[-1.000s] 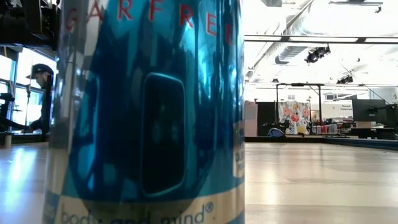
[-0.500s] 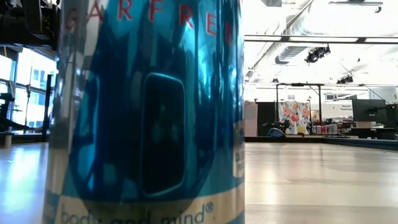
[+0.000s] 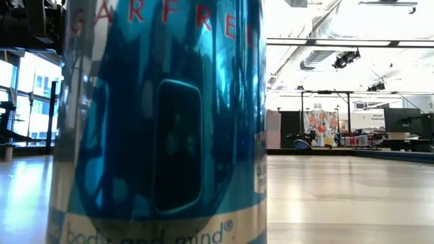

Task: Place canned beverage on shelf
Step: Move the white blue soda can to the center of the table

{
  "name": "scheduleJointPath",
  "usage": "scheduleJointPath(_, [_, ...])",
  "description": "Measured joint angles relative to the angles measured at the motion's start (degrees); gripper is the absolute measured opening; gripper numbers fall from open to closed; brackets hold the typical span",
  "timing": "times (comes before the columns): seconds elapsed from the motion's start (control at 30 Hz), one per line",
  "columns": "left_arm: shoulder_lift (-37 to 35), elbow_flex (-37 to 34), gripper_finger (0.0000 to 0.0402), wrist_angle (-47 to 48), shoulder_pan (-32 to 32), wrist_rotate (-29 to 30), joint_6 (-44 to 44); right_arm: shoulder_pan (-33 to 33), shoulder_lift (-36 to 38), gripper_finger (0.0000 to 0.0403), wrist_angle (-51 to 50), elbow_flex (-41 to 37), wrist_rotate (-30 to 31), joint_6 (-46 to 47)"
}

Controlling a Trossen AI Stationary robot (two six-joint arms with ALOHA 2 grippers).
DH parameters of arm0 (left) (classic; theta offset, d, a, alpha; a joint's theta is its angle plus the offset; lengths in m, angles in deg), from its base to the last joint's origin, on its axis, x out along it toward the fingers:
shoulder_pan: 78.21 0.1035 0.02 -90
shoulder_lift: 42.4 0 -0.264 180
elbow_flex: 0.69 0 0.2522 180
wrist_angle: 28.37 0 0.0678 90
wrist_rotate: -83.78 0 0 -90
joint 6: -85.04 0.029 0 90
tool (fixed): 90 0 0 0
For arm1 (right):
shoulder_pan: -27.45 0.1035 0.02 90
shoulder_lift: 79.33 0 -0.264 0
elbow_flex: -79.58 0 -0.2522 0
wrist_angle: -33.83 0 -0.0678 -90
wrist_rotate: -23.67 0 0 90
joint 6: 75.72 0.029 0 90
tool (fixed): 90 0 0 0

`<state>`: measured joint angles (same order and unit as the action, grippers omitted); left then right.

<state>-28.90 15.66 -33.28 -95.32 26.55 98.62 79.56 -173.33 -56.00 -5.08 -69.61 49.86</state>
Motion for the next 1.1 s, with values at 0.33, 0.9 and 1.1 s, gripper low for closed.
scheduleJointPath(0.33, [-0.02,0.00,0.0294,0.00,0.00,-0.02,0.00,-17.03,0.02,0.0247,0.41,0.00,0.05,-21.82])
scheduleJointPath(0.9, [-0.02,0.00,0.0294,0.00,-0.01,0.00,0.00,-42.26,-2.84,0.0249,15.32,1.97,0.27,-46.38])
scheduleJointPath(1.1, [-0.02,0.00,0.0294,0.02,-0.02,0.00,-0.01,-46.43,-11.58,0.0249,2.97,15.60,-1.03,-52.69])
